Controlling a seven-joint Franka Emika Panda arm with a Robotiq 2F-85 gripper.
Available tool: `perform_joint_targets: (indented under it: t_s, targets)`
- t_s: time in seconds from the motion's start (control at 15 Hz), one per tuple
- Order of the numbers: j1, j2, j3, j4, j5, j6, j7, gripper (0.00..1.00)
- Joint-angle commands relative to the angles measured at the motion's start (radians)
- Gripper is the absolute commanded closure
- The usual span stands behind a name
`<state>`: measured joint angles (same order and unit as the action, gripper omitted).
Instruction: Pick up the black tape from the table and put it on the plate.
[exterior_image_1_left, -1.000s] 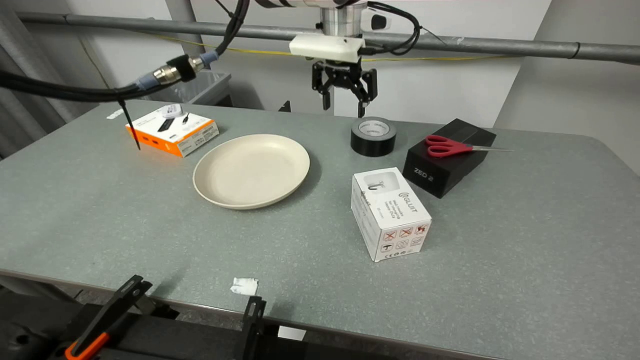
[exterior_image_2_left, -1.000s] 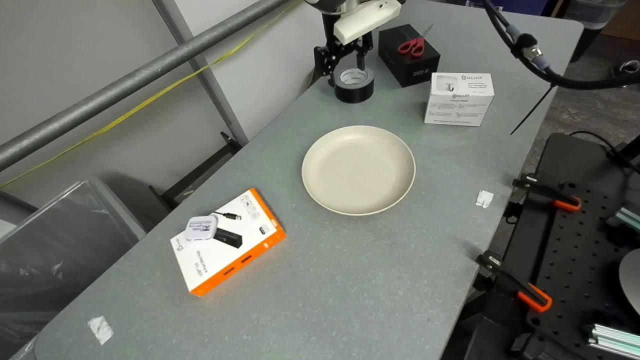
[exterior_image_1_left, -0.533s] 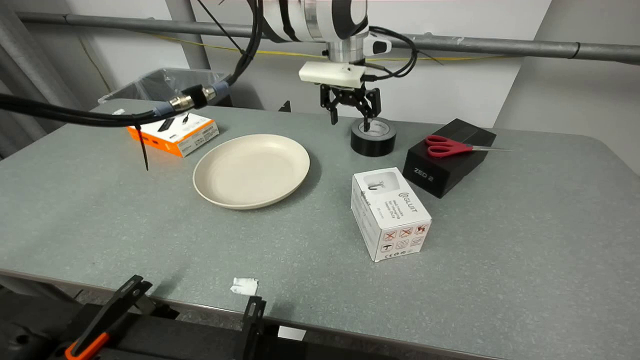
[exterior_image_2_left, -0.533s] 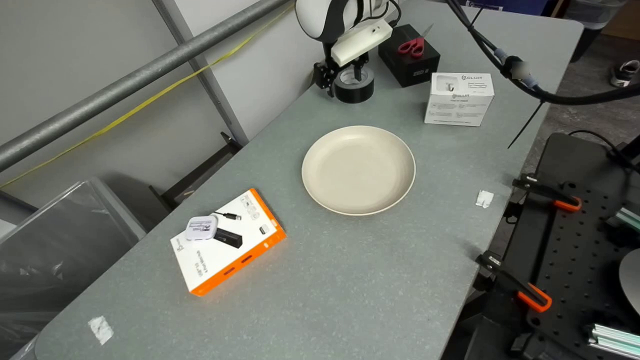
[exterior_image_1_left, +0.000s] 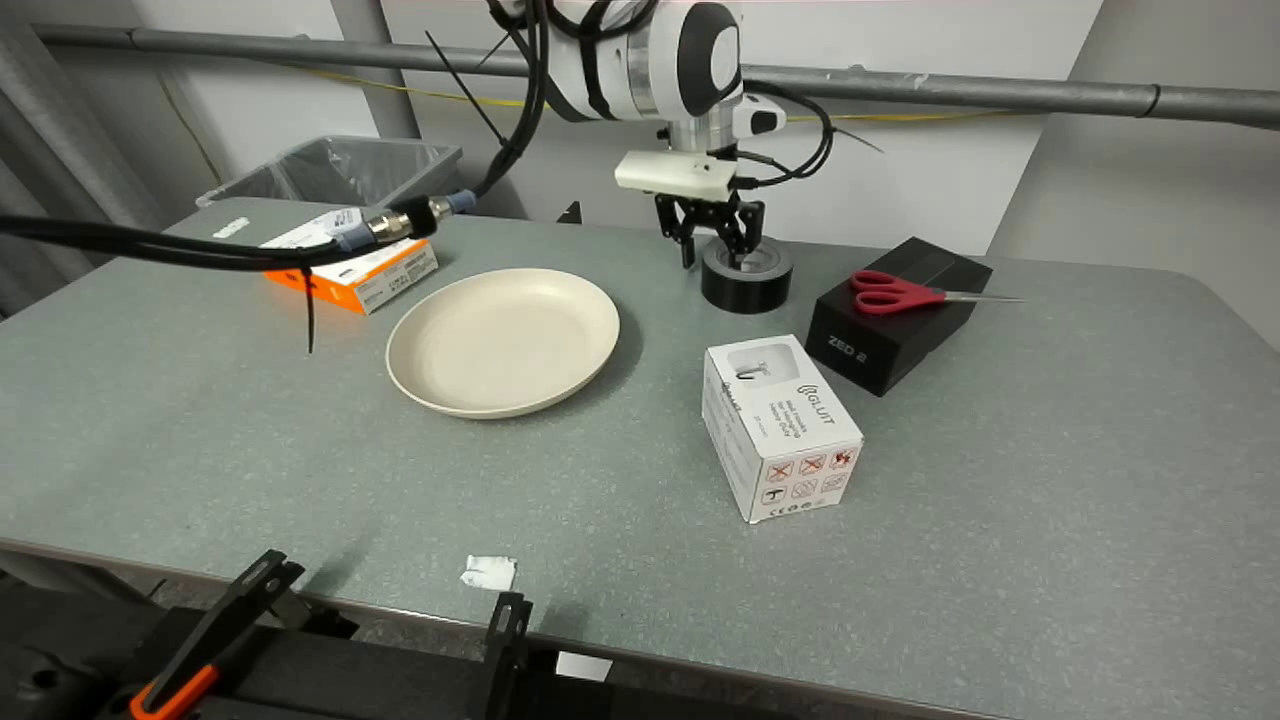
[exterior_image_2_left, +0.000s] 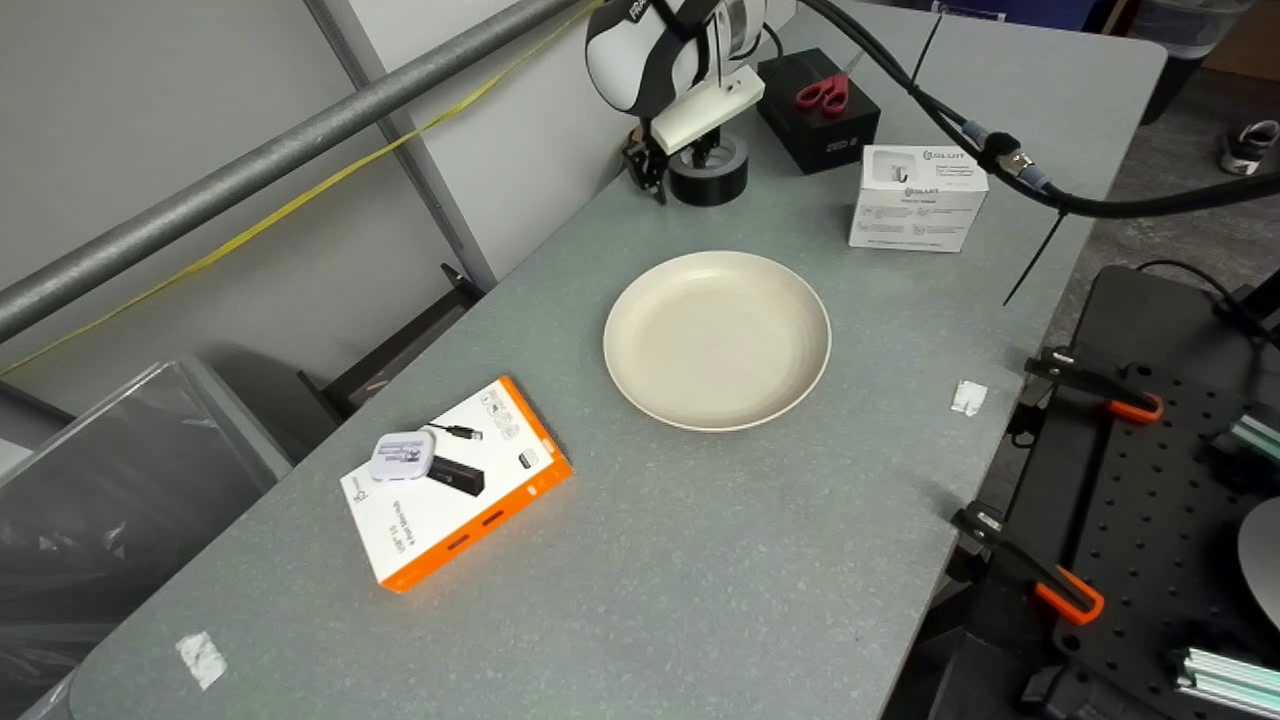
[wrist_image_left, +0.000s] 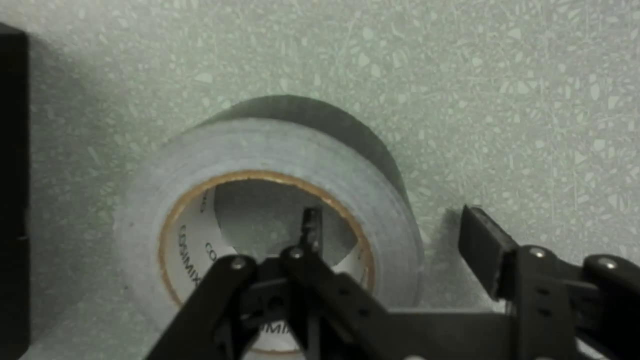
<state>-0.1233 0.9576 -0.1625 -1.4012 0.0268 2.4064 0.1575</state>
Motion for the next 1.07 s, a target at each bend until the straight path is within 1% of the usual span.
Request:
perform_joint_targets:
  t_s: [0.0,0.07,0.13,0.33,0.47,0.67,0.87,1.0]
  targets:
    - [-0.014,0.034,0.012,0.086,0.016,-0.032,0.026,0.58]
    - [-0.014,0.025,0.015,0.091,0.02,-0.045,0.026,0.65]
    - [-0.014,0.018,0.017,0.095,0.023,-0.058,0.03,0.74]
    - [-0.028,-0.009,0.057,0.1,0.048,-0.102,-0.003,0.97]
    - [-0.02,-0.065,0.072,0.049,0.048,-0.112,-0.015,0.94]
    - [0.002,-0.228,0.093,-0.133,0.028,-0.048,-0.066,0.94]
    - [0.03,-0.347,0.106,-0.262,0.002,0.006,-0.12,0.94]
    - [0.056,-0.425,0.111,-0.355,-0.019,0.014,-0.14,0.94]
